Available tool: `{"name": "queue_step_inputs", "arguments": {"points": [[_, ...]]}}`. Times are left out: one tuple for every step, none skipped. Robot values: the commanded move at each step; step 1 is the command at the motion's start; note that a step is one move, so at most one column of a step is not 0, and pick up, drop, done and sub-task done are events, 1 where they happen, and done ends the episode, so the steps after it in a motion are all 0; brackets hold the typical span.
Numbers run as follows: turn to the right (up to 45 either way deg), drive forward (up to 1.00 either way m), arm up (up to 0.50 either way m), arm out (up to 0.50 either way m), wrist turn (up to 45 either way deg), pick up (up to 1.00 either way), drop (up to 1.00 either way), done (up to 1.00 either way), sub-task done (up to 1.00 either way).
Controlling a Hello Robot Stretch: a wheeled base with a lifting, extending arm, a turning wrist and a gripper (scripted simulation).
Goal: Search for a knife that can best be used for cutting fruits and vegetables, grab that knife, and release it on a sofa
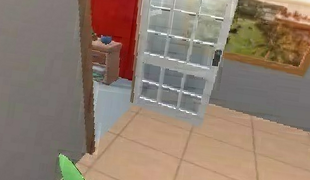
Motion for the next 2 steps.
{"name": "queue_step_inputs", "arguments": {"points": [[-3.0, 0.00, 0.00, 0.00, 0.0, 0.00, 0.00, 0.00, 0.00], [0.0, 1.00, 0.00, 0.00, 0.0, 0.00, 0.00, 0.00, 0.00]]}}
